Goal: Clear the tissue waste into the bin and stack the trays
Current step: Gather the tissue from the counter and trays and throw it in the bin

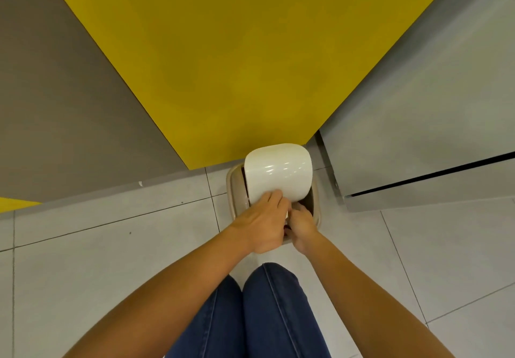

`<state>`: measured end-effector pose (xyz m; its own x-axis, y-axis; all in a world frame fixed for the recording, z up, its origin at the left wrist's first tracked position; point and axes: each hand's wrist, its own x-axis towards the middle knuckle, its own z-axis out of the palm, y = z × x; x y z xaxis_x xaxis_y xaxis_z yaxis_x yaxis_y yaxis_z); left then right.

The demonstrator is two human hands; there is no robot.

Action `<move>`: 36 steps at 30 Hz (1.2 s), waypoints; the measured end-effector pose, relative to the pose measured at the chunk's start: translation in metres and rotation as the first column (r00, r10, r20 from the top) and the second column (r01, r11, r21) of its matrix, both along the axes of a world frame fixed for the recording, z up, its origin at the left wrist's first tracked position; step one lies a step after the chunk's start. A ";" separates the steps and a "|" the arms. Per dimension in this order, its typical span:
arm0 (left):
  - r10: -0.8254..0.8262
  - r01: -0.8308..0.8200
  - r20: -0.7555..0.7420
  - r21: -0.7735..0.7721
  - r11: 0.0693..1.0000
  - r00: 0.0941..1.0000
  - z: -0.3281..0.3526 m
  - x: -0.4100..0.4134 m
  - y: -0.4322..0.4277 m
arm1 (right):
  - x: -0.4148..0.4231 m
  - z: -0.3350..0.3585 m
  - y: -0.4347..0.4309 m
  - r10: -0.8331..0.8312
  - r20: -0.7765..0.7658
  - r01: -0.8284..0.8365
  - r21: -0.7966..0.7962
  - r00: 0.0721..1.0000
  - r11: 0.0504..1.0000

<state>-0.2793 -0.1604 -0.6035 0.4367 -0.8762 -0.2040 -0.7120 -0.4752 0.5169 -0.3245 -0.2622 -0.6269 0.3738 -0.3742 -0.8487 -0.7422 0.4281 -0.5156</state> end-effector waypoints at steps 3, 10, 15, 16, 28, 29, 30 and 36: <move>-0.127 0.114 0.066 0.177 0.978 0.990 -0.008 -0.003 -0.003 | -0.007 -0.003 -0.012 -0.055 0.003 0.055 0.061 0.998 0.997; -0.270 0.188 0.159 0.401 0.897 0.950 -0.027 -0.009 -0.030 | -0.015 -0.005 -0.022 -0.144 -0.002 0.143 0.130 0.990 0.981; -0.318 0.200 0.186 0.471 0.859 0.930 -0.036 -0.013 -0.035 | -0.014 -0.004 -0.021 -0.150 -0.009 0.150 0.131 0.989 0.980; -0.317 0.196 0.193 0.472 0.860 0.928 -0.036 -0.014 -0.034 | -0.013 -0.003 -0.021 -0.151 -0.012 0.152 0.132 0.988 0.980; 0.372 -0.331 -0.202 0.212 0.920 0.906 0.086 -0.010 0.023 | -0.008 0.123 0.000 0.072 -0.102 -0.070 0.023 0.992 0.997; 0.405 -0.358 -0.220 0.224 0.907 0.888 0.090 -0.007 0.025 | -0.005 0.125 0.001 0.091 -0.115 -0.090 0.014 0.989 0.996; 0.420 -0.368 -0.228 0.236 0.899 0.879 0.095 -0.005 0.026 | -0.003 0.128 0.001 0.112 -0.122 -0.111 0.012 0.986 0.994; 0.500 -0.468 -0.242 0.178 0.866 0.832 0.221 -0.005 0.051 | 0.006 0.257 0.012 0.235 -0.042 -0.237 -0.035 0.971 0.971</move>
